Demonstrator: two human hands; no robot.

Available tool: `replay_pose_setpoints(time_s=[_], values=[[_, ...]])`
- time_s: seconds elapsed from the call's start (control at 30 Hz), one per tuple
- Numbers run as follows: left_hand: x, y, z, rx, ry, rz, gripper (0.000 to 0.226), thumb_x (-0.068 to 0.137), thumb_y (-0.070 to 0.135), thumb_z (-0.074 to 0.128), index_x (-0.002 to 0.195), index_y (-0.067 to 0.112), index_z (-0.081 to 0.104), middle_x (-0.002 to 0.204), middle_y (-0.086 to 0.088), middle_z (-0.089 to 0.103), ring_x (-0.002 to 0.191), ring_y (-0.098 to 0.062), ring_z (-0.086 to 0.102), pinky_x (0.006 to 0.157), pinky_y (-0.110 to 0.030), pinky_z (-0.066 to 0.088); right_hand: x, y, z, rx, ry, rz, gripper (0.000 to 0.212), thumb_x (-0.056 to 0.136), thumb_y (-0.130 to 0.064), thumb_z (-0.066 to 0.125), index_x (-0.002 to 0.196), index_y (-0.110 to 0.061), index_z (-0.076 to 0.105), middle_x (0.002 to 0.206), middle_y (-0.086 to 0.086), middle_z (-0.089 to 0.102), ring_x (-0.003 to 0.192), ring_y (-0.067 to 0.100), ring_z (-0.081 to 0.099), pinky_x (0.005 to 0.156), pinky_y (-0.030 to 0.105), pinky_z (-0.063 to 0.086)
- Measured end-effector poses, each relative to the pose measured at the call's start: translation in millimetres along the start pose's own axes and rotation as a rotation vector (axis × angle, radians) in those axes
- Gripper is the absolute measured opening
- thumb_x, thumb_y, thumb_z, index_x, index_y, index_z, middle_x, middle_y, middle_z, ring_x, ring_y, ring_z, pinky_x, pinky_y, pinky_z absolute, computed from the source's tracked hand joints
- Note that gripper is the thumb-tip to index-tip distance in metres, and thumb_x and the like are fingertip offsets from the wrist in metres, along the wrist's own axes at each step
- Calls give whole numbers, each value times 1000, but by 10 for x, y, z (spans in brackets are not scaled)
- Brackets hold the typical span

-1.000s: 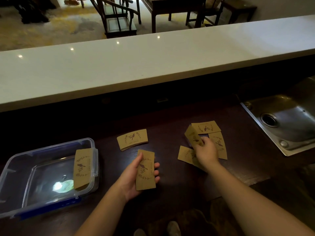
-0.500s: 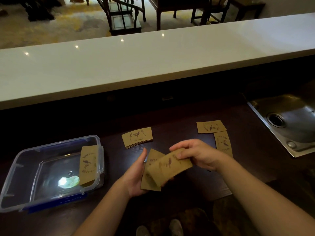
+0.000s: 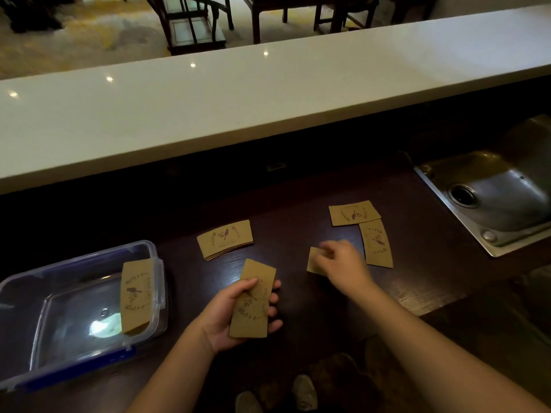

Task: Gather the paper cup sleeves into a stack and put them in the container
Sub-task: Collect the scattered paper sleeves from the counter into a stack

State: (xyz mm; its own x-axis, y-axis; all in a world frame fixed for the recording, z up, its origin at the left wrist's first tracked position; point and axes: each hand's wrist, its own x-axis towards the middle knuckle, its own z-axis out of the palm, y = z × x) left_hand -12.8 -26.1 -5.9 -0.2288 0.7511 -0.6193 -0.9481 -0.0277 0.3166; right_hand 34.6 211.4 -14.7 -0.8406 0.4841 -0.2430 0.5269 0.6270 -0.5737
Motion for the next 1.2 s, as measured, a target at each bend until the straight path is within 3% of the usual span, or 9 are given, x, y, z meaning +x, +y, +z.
replay_pose_setpoints(time_s=[0.23, 0.33, 0.43, 0.63, 0.7, 0.83, 0.93, 1.03, 1.2], values=[[-16, 38, -103, -47, 24, 42, 45, 81, 29, 55, 117, 4, 65, 92, -14, 64, 76, -26, 64, 71, -42, 56, -72, 516, -136, -403, -56, 45, 52, 81, -52, 66, 121, -20, 61, 124, 7, 56, 115, 30, 43, 89, 39, 41], [8, 37, -84, -49, 47, 56, 43, 81, 28, 55, 114, 4, 67, 90, -14, 64, 73, -25, 63, 68, -40, 57, -48, 441, -185, -212, -60, 63, 29, 79, -38, 74, 104, -30, 60, 112, 1, 57, 104, 24, 50, 82, 35, 44], [24, 31, -59, -60, 57, 63, 44, 80, 31, 56, 112, 4, 68, 89, -14, 64, 72, -24, 62, 66, -38, 56, -17, 322, -341, 266, -198, 81, 23, 86, -13, 70, 87, -35, 62, 98, -1, 64, 85, 15, 61, 71, 30, 51], [24, 40, -9, -7, 123, 23, 58, 80, 52, 56, 112, 4, 65, 85, -13, 64, 69, -24, 62, 61, -35, 54, -73, -99, -608, 818, -544, 29, 47, 84, 12, 59, 119, -20, 62, 92, 5, 69, 91, 23, 66, 78, 31, 54], [20, 27, 23, 37, 136, -14, 64, 75, 58, 59, 110, 5, 67, 88, -15, 65, 72, -26, 63, 63, -36, 55, -84, -285, -629, 853, -676, -32, 53, 83, 14, 58, 124, -20, 55, 77, 2, 72, 93, 23, 68, 82, 30, 55], [18, -22, 139, 88, -4, -56, 77, 78, 73, 45, 120, 11, 65, 110, -19, 68, 92, -35, 67, 71, -41, 56, -126, -639, -475, 684, -812, -114, 68, 84, 9, 64, 143, -10, 38, 86, 4, 75, 86, 17, 72, 74, 23, 55], [28, -62, 183, 60, -53, -57, 82, 76, 73, 44, 121, 7, 64, 110, -22, 68, 90, -37, 67, 73, -42, 56, -170, -829, -193, 496, -709, -221, 73, 84, 1, 69, 147, -12, 33, 96, -1, 74, 88, 14, 69, 79, 28, 55], [6, -66, 145, 14, -34, 18, 62, 78, 56, 56, 107, 2, 70, 95, -20, 69, 71, -29, 67, 66, -40, 58, -210, -892, 87, 251, -363, -377, 72, 81, -21, 71, 145, -28, 39, 120, -3, 67, 101, 15, 66, 91, 34, 54], [-35, -38, 59, -71, -32, 91, 65, 76, 58, 56, 110, 3, 66, 86, -14, 64, 67, -24, 62, 64, -38, 55, -123, -587, 127, 284, -40, -235, 48, 83, -39, 68, 129, -25, 60, 108, -4, 70, 90, 7, 59, 84, 29, 51]])
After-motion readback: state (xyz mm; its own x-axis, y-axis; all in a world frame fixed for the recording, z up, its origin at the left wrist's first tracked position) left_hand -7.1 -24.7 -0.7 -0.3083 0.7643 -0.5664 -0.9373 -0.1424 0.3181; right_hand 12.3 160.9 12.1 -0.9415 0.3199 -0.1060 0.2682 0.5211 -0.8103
